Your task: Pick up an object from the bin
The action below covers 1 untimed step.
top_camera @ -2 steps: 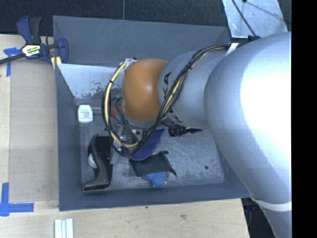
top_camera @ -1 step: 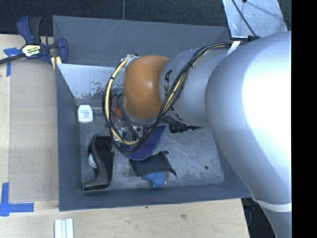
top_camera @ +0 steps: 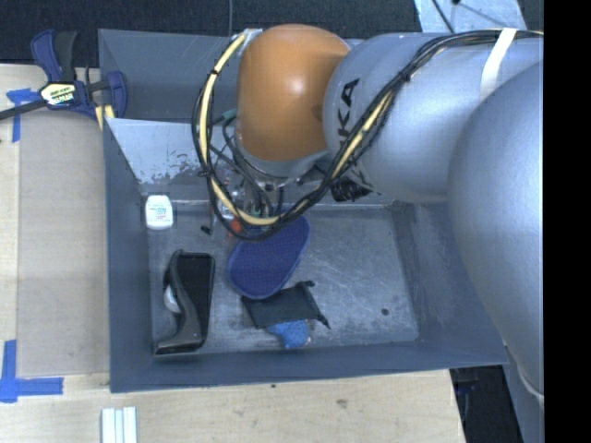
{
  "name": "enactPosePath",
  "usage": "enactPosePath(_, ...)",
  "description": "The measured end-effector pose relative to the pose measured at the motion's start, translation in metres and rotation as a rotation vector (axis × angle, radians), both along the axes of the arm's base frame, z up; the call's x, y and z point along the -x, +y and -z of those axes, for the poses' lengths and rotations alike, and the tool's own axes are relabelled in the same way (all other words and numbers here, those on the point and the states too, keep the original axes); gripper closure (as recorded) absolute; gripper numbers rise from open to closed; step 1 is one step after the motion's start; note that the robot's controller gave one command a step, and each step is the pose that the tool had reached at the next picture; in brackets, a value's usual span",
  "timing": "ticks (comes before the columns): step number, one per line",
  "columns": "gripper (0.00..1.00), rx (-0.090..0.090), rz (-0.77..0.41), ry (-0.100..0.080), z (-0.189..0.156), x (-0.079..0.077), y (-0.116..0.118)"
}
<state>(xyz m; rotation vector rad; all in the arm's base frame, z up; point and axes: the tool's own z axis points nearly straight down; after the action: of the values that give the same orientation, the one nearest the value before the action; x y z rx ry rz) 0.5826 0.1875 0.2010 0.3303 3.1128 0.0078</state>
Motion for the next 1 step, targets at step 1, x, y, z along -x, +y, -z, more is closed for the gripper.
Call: enactPosePath(1,1.00,0.005,-0.253,0.005,0.0919,0.0411,0.0312)
